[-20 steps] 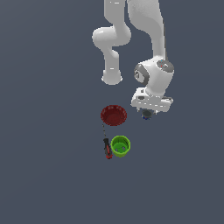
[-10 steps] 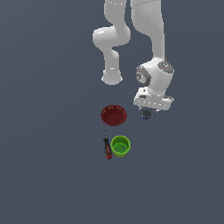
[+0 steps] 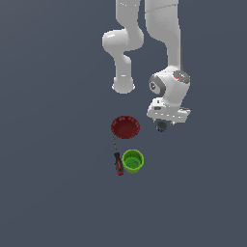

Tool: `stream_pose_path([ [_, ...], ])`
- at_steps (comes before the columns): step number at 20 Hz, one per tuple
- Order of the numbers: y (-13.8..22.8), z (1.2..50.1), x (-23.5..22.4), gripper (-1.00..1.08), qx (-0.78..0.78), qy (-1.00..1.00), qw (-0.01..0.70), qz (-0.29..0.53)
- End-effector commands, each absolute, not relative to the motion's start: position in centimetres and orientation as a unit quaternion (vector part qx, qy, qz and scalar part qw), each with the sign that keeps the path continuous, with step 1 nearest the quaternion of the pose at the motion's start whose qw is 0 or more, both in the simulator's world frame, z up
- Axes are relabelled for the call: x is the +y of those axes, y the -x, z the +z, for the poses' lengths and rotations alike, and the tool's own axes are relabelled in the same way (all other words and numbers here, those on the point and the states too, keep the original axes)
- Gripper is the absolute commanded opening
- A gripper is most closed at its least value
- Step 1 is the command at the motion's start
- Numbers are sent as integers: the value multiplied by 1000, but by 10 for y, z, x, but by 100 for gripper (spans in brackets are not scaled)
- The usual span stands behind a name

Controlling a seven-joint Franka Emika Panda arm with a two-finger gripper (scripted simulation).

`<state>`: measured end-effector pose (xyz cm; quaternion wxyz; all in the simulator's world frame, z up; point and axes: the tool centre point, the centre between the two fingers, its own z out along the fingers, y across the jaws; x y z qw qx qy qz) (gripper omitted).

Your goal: Pick up a designated object from a clutter of objects.

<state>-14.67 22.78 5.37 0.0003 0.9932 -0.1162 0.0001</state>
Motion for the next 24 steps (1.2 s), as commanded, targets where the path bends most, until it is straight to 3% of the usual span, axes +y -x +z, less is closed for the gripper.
stream_pose_path([
  [1, 147, 45, 228, 100, -116, -993, 0, 0],
  [15, 147, 14, 228, 100, -117, -993, 0, 0],
  [16, 147, 14, 228, -100, -117, -993, 0, 0],
  [24, 147, 14, 228, -100, -117, -993, 0, 0],
])
